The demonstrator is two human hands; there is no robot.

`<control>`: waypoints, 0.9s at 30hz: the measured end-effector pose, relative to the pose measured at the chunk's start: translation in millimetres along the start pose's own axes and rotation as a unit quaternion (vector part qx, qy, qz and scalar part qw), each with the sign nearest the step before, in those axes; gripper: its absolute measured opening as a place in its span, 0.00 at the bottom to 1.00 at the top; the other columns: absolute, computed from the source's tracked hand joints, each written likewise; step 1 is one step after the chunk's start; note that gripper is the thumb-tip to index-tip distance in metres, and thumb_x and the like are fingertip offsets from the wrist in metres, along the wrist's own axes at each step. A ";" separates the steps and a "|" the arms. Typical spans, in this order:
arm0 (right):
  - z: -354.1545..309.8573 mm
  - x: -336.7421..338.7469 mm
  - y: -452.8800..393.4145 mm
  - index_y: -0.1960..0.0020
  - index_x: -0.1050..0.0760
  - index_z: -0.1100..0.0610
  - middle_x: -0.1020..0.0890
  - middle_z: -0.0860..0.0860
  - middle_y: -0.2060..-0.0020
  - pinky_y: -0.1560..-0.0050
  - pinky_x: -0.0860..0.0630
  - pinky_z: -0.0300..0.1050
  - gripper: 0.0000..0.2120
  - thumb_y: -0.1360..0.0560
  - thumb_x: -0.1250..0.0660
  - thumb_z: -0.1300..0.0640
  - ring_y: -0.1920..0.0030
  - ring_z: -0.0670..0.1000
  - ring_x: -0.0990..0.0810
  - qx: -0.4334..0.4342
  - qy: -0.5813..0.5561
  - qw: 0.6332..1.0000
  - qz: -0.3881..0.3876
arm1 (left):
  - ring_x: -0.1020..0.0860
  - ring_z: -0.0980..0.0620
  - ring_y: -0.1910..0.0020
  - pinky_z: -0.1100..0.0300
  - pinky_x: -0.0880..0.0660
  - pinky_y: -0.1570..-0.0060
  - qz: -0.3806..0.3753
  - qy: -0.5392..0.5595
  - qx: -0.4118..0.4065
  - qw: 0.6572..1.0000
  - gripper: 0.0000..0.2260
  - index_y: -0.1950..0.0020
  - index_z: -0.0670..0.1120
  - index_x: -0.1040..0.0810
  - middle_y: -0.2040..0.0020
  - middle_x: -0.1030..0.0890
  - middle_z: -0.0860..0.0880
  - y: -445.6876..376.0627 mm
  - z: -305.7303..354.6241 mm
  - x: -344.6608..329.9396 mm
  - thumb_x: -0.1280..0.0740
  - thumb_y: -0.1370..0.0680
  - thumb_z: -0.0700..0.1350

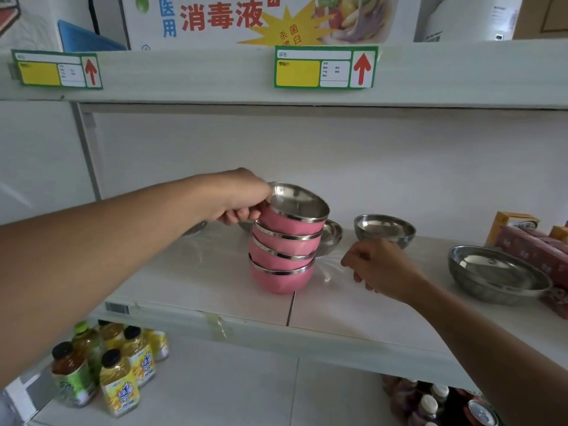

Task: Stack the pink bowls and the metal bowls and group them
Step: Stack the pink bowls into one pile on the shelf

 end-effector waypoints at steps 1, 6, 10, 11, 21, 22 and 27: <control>1.5 -0.2 0.4 0.60 0.14 0.49 0.12 0.47 0.69 0.78 0.29 0.33 0.11 0.20 0.29 0.56 0.77 0.44 0.19 0.002 -0.004 1.000 0.000 | 0.40 0.56 0.84 0.68 0.46 0.79 0.005 -0.022 0.001 1.000 0.12 0.62 0.45 0.25 0.78 0.27 0.50 -0.4 -2.3 0.2 0.37 0.18 0.43; 6.7 -3.5 3.7 0.58 0.14 0.47 0.12 0.45 0.68 0.77 0.29 0.33 0.10 0.19 0.30 0.54 0.76 0.44 0.19 -0.006 0.001 1.000 -0.009 | 0.40 0.53 0.83 0.66 0.44 0.74 0.026 -0.097 0.008 0.995 0.11 0.60 0.47 0.25 0.79 0.29 0.52 -3.8 -14.4 1.4 0.35 0.19 0.49; 1.9 -7.4 8.4 0.57 0.15 0.46 0.11 0.45 0.67 0.71 0.24 0.39 0.09 0.19 0.30 0.51 0.74 0.44 0.17 -0.005 0.008 1.000 -0.023 | 0.38 0.53 0.85 0.69 0.39 0.80 0.039 -0.074 0.009 0.996 0.25 0.57 0.47 0.20 0.79 0.26 0.53 -4.8 -27.0 3.1 0.38 0.22 0.69; -0.2 -6.9 10.0 0.56 0.15 0.45 0.11 0.45 0.66 0.67 0.22 0.42 0.08 0.20 0.30 0.48 0.72 0.44 0.17 0.001 0.004 1.000 -0.026 | 0.36 0.54 0.85 0.69 0.38 0.82 0.051 -0.054 0.001 0.997 0.30 0.56 0.47 0.17 0.78 0.24 0.53 -5.7 -30.9 7.4 0.41 0.22 0.72; -27.9 -26.2 14.6 0.22 0.32 0.32 0.20 0.35 0.39 0.42 0.16 0.44 0.47 0.36 0.32 0.14 0.45 0.42 0.15 0.099 -0.007 0.985 -0.144 | 0.18 0.63 0.37 0.61 0.21 0.38 -0.047 -0.102 -0.124 0.986 0.30 0.26 0.64 0.26 0.37 0.15 0.62 -2.1 -135.2 -2.3 0.25 0.28 0.65; -30.3 -30.9 12.8 0.24 0.32 0.31 0.20 0.34 0.39 0.44 0.17 0.41 0.46 0.37 0.30 0.15 0.45 0.41 0.15 0.103 -0.006 0.984 -0.148 | 0.21 0.66 0.33 0.60 0.24 0.32 -0.073 -0.115 -0.138 0.981 0.39 0.21 0.64 0.30 0.32 0.18 0.64 0.0 -139.8 -12.3 0.23 0.29 0.71; -42.7 -50.4 7.4 0.32 0.28 0.35 0.16 0.37 0.43 0.52 0.20 0.32 0.42 0.39 0.24 0.18 0.45 0.34 0.18 0.127 -0.038 0.981 -0.138 | 0.25 0.68 0.29 0.57 0.26 0.25 -0.095 -0.057 -0.200 0.974 0.45 0.17 0.59 0.30 0.27 0.21 0.62 5.8 -133.6 -51.8 0.18 0.30 0.69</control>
Point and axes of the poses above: each hand's wrist, its own y-axis away from the middle knuckle, its own x-axis out of the back of the hand, z = x × y, the point moved 5 cm from there along -y, towards the middle knuckle
